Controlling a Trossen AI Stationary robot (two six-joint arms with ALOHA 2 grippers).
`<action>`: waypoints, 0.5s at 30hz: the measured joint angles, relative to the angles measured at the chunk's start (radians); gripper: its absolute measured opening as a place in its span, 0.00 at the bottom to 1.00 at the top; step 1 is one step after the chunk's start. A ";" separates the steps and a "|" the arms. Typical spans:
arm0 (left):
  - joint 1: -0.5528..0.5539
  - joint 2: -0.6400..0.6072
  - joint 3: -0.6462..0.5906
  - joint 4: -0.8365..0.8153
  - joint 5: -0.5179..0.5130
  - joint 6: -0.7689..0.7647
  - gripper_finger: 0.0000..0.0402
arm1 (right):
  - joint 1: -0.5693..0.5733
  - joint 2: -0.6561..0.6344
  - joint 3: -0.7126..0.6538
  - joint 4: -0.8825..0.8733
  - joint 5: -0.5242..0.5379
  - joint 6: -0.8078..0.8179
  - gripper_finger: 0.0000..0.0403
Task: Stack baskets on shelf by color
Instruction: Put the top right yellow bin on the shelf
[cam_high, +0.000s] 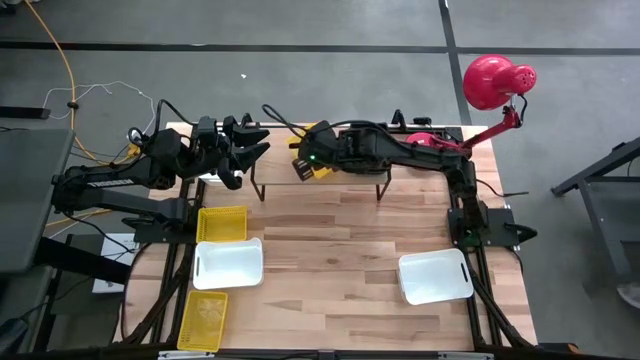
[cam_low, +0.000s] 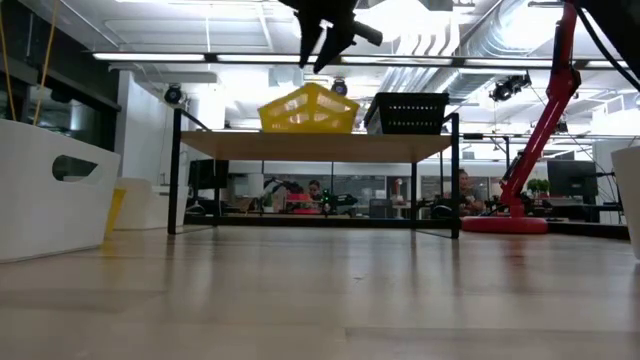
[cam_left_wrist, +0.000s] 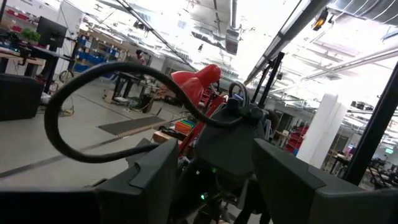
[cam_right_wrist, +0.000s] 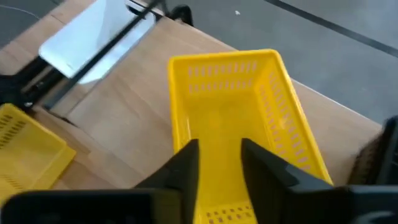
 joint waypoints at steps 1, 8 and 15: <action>0.000 0.000 0.000 0.000 0.000 0.000 0.49 | 0.000 0.000 0.000 0.013 -0.006 -0.015 0.31; 0.000 0.000 0.000 -0.037 -0.009 0.029 0.49 | 0.000 -0.054 0.000 -0.021 0.023 -0.207 0.49; 0.012 0.057 0.001 -0.080 -0.062 -0.025 0.49 | 0.000 -0.169 -0.001 -0.352 0.096 -0.245 0.50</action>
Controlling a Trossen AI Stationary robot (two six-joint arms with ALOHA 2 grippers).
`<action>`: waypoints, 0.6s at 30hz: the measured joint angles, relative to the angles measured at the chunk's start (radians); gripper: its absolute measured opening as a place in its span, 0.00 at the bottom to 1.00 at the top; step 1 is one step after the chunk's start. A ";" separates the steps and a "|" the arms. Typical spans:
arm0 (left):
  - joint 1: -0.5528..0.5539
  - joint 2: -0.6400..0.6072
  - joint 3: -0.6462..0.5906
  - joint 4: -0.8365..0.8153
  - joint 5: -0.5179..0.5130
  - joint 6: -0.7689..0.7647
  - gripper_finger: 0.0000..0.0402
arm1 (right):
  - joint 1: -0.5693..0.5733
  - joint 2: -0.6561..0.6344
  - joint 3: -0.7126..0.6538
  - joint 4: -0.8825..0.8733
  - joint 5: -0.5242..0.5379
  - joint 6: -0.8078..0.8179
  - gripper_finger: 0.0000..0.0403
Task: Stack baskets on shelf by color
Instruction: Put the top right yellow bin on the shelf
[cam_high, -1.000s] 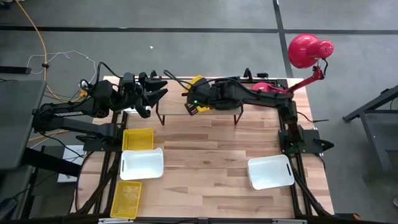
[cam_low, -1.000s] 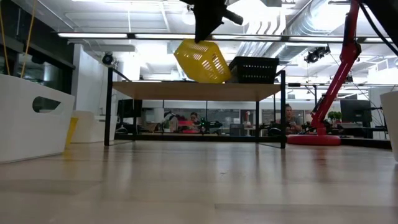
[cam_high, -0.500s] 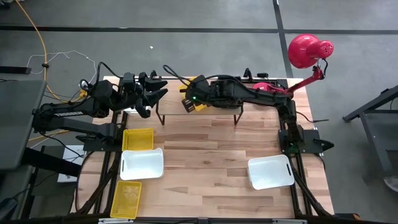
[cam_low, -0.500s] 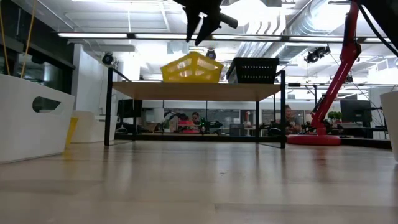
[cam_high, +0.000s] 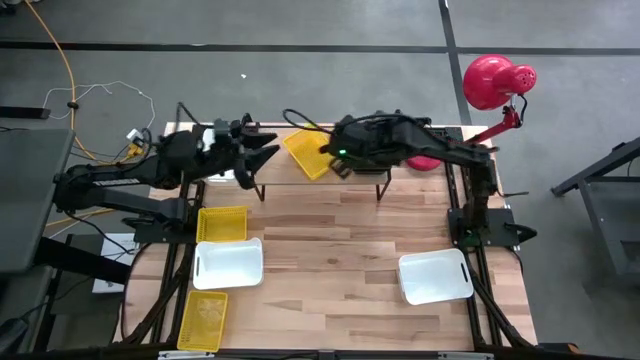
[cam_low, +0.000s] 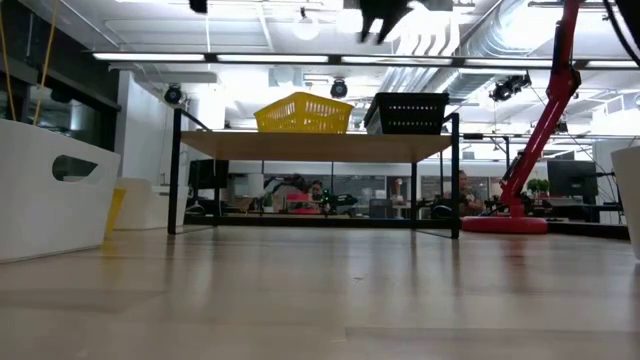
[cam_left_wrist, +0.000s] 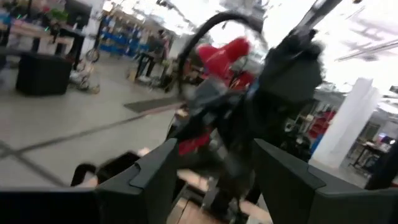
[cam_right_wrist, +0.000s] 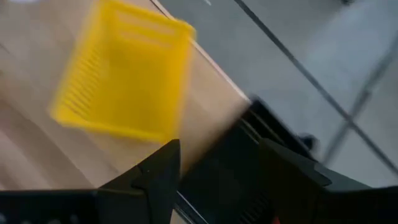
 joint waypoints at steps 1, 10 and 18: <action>0.007 0.018 0.000 -0.003 0.006 -0.009 0.49 | 0.000 -0.017 0.000 -0.046 0.019 0.016 0.50; 0.054 0.242 0.166 -0.283 0.043 0.008 0.39 | 0.052 -0.342 -0.304 -0.050 0.036 0.129 0.33; 0.020 0.265 0.211 -0.412 -0.240 -0.042 0.04 | 0.144 -0.805 -0.891 0.366 0.022 0.337 0.02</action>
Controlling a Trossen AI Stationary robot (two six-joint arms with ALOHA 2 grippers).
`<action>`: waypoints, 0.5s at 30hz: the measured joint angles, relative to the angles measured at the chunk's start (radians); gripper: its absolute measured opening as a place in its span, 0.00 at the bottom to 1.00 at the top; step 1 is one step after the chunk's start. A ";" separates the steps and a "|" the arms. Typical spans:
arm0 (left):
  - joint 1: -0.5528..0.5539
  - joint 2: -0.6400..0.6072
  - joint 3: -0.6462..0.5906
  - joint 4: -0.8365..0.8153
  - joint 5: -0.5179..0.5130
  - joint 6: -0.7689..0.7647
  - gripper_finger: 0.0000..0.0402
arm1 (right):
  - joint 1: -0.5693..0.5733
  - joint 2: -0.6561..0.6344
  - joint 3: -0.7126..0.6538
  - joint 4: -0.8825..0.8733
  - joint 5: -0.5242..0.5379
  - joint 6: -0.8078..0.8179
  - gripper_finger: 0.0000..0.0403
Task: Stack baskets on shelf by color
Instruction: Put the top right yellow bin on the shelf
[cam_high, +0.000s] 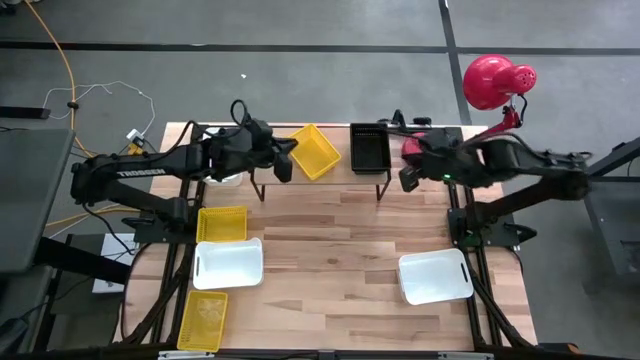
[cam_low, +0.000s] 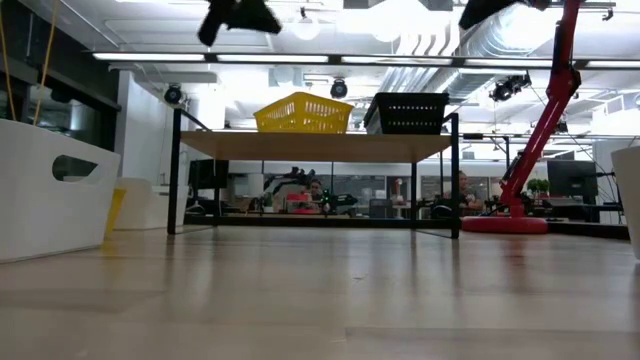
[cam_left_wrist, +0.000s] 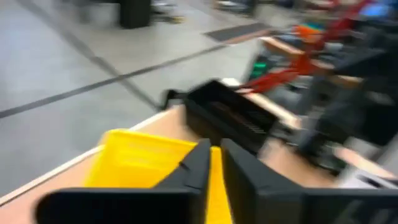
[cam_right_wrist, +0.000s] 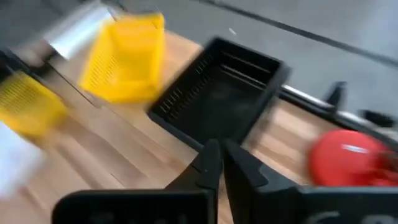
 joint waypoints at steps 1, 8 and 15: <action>-0.003 0.000 0.000 -0.023 -0.039 -0.006 0.03 | 0.006 -0.042 -0.059 0.077 0.006 0.012 0.04; 0.027 0.033 -0.003 -0.334 -0.099 -0.107 0.01 | 0.011 -0.162 -0.323 0.401 0.000 0.010 0.01; 0.112 0.137 -0.002 -0.342 0.046 -0.101 0.00 | 0.011 -0.162 -0.356 0.415 -0.007 -0.001 0.00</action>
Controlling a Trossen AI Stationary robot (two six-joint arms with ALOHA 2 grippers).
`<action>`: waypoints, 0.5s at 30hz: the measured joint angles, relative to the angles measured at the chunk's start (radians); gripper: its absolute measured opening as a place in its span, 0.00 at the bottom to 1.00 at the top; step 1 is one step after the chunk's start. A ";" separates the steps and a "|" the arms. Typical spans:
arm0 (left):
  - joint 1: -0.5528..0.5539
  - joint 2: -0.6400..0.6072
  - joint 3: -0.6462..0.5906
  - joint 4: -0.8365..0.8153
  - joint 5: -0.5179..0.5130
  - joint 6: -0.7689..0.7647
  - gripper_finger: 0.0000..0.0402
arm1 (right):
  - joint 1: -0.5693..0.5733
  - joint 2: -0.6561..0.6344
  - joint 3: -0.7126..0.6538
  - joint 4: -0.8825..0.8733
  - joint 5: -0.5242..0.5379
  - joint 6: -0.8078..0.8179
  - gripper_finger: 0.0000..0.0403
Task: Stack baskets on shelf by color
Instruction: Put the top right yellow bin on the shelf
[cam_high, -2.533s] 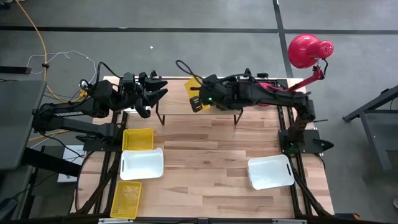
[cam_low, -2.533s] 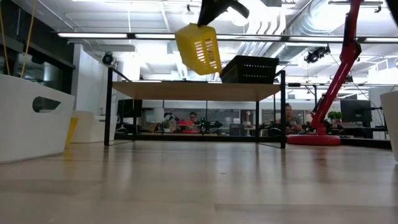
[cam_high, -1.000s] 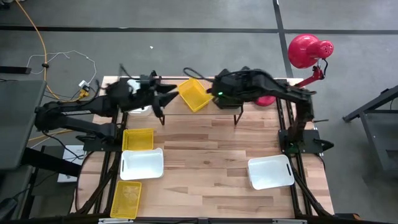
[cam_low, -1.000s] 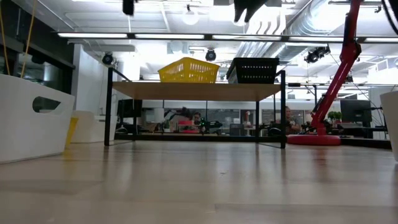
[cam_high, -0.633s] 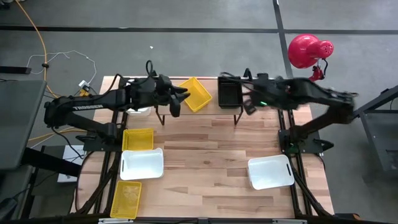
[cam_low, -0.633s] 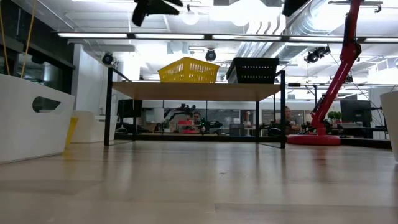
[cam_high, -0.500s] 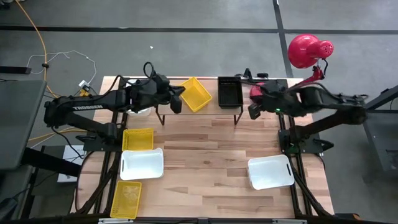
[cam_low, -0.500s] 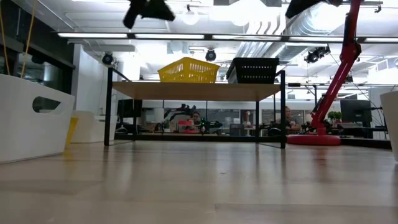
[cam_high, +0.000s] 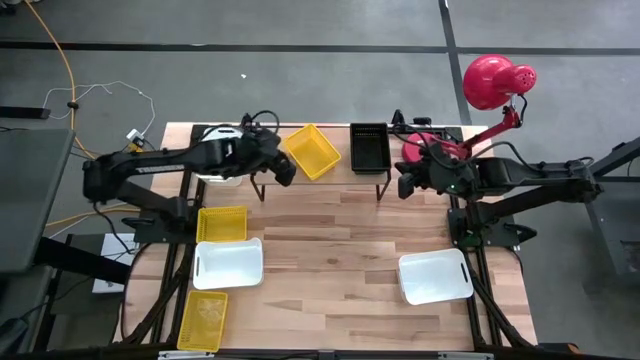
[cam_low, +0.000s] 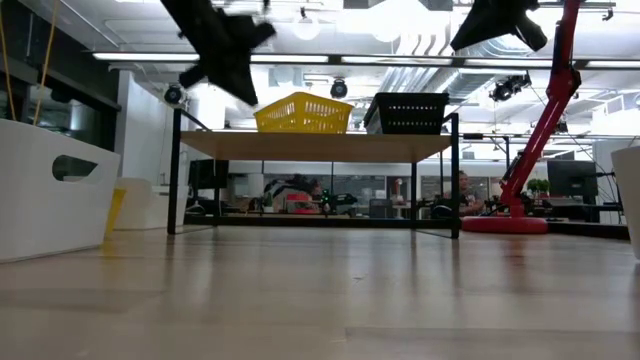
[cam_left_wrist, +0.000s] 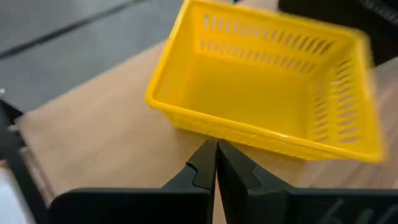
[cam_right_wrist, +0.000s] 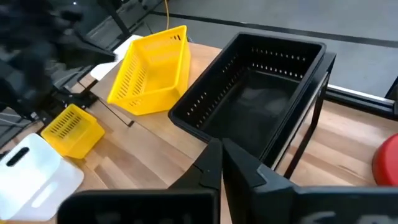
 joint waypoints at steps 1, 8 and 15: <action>0.019 0.024 0.000 0.006 0.019 0.011 0.00 | 0.000 0.000 0.000 0.002 -0.002 -0.012 0.00; 0.120 0.113 0.000 0.064 0.061 0.021 0.00 | 0.000 0.000 0.000 0.010 -0.036 -0.020 0.00; 0.178 0.115 0.000 0.241 0.082 0.117 0.00 | 0.000 0.000 0.001 0.026 -0.031 -0.020 0.00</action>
